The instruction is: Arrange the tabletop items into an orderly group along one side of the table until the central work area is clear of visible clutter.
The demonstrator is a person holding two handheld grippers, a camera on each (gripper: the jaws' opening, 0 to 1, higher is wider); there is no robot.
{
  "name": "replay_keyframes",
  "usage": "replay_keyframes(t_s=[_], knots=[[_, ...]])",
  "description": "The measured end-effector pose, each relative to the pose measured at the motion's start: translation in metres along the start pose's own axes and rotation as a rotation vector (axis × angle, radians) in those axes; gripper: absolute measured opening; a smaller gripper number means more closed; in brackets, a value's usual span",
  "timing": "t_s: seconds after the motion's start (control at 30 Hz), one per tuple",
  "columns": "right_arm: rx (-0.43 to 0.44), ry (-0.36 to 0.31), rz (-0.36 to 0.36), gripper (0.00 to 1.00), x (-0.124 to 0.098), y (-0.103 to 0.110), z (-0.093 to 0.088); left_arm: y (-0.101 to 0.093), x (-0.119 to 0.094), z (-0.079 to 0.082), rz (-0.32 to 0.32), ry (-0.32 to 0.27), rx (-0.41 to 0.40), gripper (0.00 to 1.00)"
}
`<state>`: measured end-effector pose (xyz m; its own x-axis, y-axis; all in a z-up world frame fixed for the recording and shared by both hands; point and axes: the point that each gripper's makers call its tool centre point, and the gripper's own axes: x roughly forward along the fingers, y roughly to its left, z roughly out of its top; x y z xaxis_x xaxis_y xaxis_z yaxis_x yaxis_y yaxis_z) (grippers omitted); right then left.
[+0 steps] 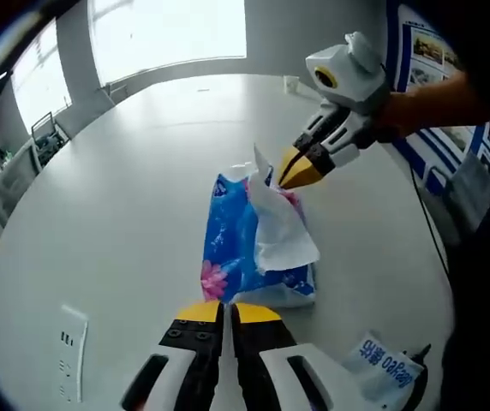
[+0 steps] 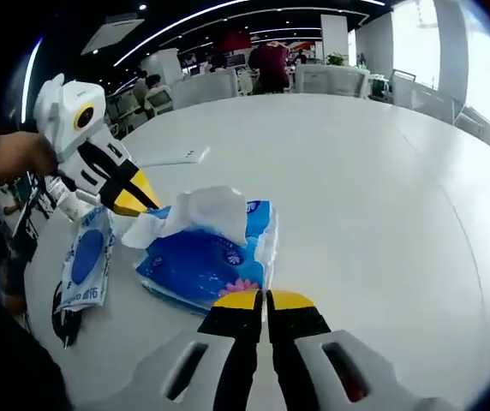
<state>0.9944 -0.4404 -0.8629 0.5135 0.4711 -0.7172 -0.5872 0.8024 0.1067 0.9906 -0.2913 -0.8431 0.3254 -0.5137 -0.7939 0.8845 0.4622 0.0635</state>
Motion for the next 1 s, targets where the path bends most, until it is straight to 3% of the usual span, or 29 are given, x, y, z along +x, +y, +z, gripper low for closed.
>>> replay_keyframes(t_s=[0.17,0.47,0.77,0.87,1.0], knots=[[0.029,-0.002,-0.002,0.01,0.001,0.000,-0.001,0.001,-0.002,0.000,0.001,-0.010,-0.005,0.02],[0.041,-0.026,-0.024,0.13,-0.006,0.000,0.008,-0.001,-0.012,0.001,0.003,-0.019,-0.013,0.10],[0.045,-0.053,-0.024,0.31,-0.020,0.012,0.017,-0.002,-0.032,-0.003,0.054,-0.029,-0.109,0.29],[0.040,-0.057,-0.019,0.36,-0.021,0.018,0.017,-0.004,-0.039,-0.009,0.066,-0.019,-0.127,0.30],[0.056,-0.073,-0.013,0.43,-0.025,0.025,0.019,-0.008,-0.050,-0.015,0.084,-0.053,-0.186,0.33]])
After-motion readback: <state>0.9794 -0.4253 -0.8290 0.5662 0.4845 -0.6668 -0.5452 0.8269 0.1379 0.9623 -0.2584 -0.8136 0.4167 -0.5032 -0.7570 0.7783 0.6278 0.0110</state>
